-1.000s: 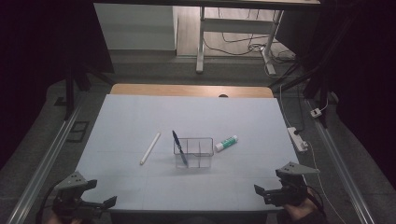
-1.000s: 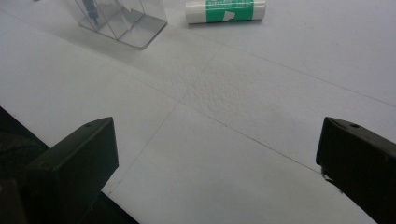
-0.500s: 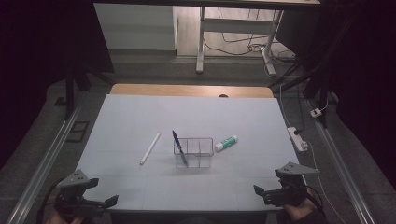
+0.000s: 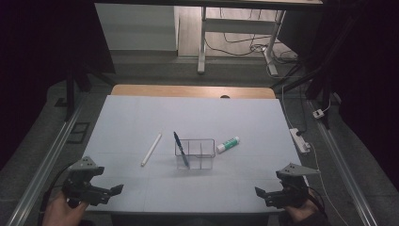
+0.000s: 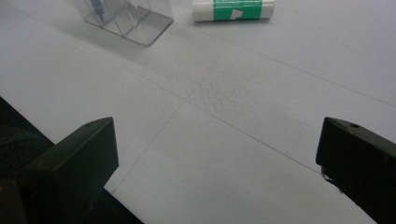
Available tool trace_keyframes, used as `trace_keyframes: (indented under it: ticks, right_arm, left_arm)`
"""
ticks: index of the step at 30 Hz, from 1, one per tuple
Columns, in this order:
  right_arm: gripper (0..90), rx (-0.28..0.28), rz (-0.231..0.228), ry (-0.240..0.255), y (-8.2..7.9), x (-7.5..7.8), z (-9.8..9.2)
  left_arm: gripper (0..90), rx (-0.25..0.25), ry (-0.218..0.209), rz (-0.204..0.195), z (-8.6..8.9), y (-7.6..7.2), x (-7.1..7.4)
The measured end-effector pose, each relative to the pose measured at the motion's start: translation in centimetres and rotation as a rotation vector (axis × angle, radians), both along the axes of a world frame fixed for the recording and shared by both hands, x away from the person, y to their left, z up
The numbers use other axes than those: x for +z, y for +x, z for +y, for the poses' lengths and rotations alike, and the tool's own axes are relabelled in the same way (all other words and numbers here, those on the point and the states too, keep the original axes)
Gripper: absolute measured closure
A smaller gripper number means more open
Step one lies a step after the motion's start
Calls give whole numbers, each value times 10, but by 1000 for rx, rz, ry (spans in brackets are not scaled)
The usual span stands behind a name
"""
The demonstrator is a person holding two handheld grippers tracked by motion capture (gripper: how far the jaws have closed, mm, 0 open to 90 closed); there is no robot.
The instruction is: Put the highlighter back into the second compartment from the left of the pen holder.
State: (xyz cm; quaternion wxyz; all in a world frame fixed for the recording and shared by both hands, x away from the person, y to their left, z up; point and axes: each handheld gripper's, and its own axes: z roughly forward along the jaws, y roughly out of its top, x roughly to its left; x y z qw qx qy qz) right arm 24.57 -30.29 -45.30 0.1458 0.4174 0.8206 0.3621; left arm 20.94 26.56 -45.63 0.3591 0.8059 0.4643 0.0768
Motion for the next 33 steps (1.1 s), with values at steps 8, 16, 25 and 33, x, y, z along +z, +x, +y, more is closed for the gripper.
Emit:
trace_keyframes:
  ticks: [8,16,25,33]
  right_arm:
    - [0,4,4,2,0,0,0]
    - [0,5,6,2,1,0,0]
    - [0,8,8,5,1,0,0]
    - [0,12,11,6,0,0,-1]
  left_arm:
    - [0,-17,64,0,-16,28,3]
    - [0,-22,117,5,-32,60,7]
    - [1,-21,162,8,-48,101,9]
    - [1,-39,171,37,-55,137,8]
